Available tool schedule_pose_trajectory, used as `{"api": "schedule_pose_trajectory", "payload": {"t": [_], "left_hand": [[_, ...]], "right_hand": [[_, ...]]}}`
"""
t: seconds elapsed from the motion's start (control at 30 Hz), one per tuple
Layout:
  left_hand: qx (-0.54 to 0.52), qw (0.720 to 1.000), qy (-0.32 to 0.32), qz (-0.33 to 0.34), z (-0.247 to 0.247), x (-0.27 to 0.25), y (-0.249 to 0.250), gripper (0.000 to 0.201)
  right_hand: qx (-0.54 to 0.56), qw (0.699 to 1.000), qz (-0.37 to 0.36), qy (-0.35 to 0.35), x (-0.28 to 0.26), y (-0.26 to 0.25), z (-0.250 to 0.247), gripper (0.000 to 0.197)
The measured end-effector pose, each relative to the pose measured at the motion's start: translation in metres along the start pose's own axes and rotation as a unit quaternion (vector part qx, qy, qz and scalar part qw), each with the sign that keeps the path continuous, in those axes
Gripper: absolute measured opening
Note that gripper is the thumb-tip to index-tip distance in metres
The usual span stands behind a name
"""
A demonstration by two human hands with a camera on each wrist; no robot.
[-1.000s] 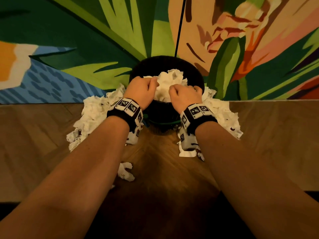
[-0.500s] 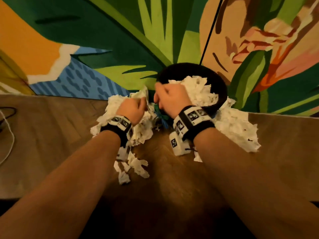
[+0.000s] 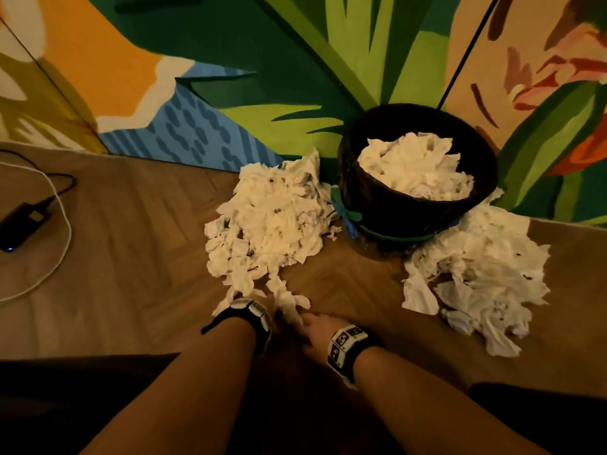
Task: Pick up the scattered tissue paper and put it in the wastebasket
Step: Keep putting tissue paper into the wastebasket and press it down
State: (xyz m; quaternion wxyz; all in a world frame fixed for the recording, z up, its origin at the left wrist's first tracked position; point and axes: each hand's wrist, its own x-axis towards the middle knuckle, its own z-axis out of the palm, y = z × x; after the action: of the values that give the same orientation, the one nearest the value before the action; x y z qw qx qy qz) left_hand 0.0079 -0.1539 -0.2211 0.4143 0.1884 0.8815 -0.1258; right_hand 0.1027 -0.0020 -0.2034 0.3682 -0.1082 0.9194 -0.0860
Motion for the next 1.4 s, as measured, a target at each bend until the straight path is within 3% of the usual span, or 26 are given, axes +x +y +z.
{"api": "schedule_pose_trajectory", "payload": {"t": [0.13,0.2,0.3,0.37,0.47,0.57,0.63,0.7,0.8,0.97,1.0,1.07,1.17,1.2,1.27,1.33,1.4], "left_hand": [[-0.051,0.999,0.015,0.013,-0.003,0.004,0.013,0.076],[-0.078,0.996,0.005,0.038,-0.004,0.005,0.020,0.072],[-0.125,0.990,0.013,0.066,-0.007,0.006,0.031,0.055],[-0.189,0.979,0.015,0.078,-0.015,0.002,0.034,0.046],[-0.369,0.927,0.014,0.073,-0.032,-0.006,0.033,0.026],[-0.437,0.892,0.090,0.071,-0.049,-0.008,0.033,0.025],[-0.467,0.871,0.131,0.075,-0.057,-0.008,0.034,0.021],[-0.539,0.828,0.133,0.080,-0.059,-0.008,0.035,0.012],[-0.613,0.771,0.156,0.071,-0.055,-0.009,0.031,0.015],[-0.507,0.810,0.294,0.011,-0.048,0.003,0.008,0.015],[-0.471,0.832,0.294,0.014,-0.046,0.004,0.006,0.015],[-0.354,0.898,0.259,0.039,-0.041,0.005,0.010,0.023],[-0.226,0.959,0.151,0.075,-0.039,0.007,0.031,0.061],[-0.198,0.970,0.119,0.077,-0.039,0.010,0.039,0.070],[-0.133,0.984,0.103,0.066,-0.040,0.016,0.050,0.071],[-0.075,0.987,0.137,0.046,-0.041,0.020,0.053,0.058],[-0.027,0.985,0.167,0.025,-0.043,0.023,0.054,0.048]], "right_hand": [[0.034,0.998,0.057,0.006,0.005,0.019,-0.018,0.024],[0.133,0.986,0.093,0.039,0.010,0.037,-0.018,0.015],[0.325,0.927,0.152,0.112,0.014,0.065,-0.008,0.034],[0.368,0.899,0.189,0.144,0.013,0.081,-0.003,0.036],[0.387,0.861,0.252,0.212,0.011,0.103,0.002,0.030],[0.416,0.820,0.266,0.290,0.008,0.113,0.003,0.029],[0.411,0.819,0.279,0.288,0.008,0.112,0.001,0.033],[0.391,0.825,0.289,0.289,0.010,0.109,-0.004,0.050],[0.432,0.802,0.269,0.312,0.012,0.101,-0.005,0.056],[0.471,0.768,0.235,0.365,0.012,0.102,-0.002,0.023],[0.477,0.764,0.240,0.362,0.010,0.102,-0.004,0.027],[0.440,0.785,0.274,0.339,0.004,0.106,-0.010,0.036],[0.408,0.821,0.279,0.285,-0.003,0.108,-0.016,0.042],[0.413,0.827,0.275,0.265,-0.005,0.108,-0.017,0.038],[0.422,0.827,0.266,0.261,-0.007,0.110,-0.014,0.024],[0.426,0.825,0.252,0.273,-0.011,0.111,-0.011,0.012],[0.438,0.821,0.236,0.279,-0.014,0.112,-0.006,0.022]]}}
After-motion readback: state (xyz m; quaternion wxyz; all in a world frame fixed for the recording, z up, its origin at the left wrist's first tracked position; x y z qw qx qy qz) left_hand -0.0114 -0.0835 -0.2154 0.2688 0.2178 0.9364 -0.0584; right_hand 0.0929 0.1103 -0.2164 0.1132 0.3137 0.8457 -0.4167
